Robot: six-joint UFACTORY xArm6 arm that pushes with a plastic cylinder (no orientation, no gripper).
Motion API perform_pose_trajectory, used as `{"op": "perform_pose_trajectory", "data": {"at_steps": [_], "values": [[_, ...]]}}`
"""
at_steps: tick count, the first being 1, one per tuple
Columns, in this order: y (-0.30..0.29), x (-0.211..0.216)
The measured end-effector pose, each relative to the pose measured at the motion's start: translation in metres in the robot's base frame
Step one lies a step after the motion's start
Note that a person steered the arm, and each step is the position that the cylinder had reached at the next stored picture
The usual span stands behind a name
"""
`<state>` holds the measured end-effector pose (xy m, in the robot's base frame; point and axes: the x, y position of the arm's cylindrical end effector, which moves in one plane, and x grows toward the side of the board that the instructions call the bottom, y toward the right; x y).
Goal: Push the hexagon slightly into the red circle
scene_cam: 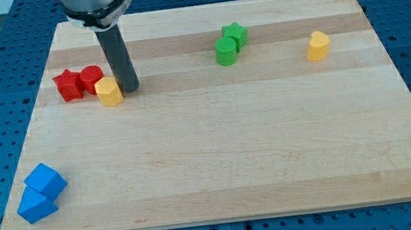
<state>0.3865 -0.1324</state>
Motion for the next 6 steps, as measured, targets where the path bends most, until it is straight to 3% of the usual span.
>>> {"op": "perform_pose_trajectory", "data": {"at_steps": [1,2,6], "values": [[0.023,0.024],[0.010,0.038],[-0.031,0.013]]}}
